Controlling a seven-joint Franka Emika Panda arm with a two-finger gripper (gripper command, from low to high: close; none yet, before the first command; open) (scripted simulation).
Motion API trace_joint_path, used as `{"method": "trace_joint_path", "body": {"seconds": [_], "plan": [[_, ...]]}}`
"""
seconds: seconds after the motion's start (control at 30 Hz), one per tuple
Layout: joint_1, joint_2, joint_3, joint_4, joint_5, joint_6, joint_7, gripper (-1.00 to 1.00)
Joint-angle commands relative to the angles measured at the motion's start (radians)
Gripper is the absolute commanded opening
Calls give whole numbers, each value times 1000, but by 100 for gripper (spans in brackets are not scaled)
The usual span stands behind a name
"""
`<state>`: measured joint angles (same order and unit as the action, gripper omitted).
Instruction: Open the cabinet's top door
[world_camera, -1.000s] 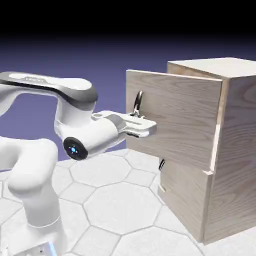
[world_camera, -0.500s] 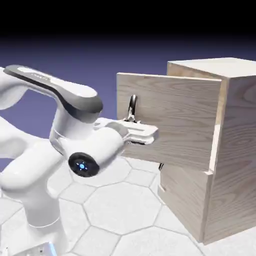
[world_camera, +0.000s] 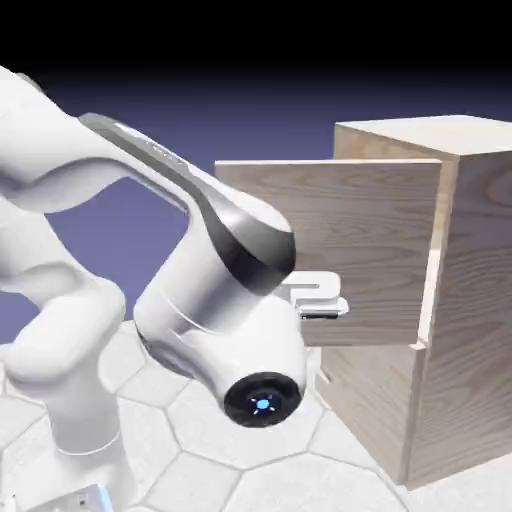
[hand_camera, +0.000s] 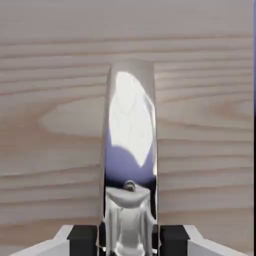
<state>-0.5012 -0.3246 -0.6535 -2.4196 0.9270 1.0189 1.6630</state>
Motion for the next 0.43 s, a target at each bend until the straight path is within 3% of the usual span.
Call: {"method": "trace_joint_path", "body": {"seconds": [0.0,0.4], "plan": [[9,36,-13,34,-14,-35,-19,-100],[117,463,-166,402,-120,-402,-283,-100]]}}
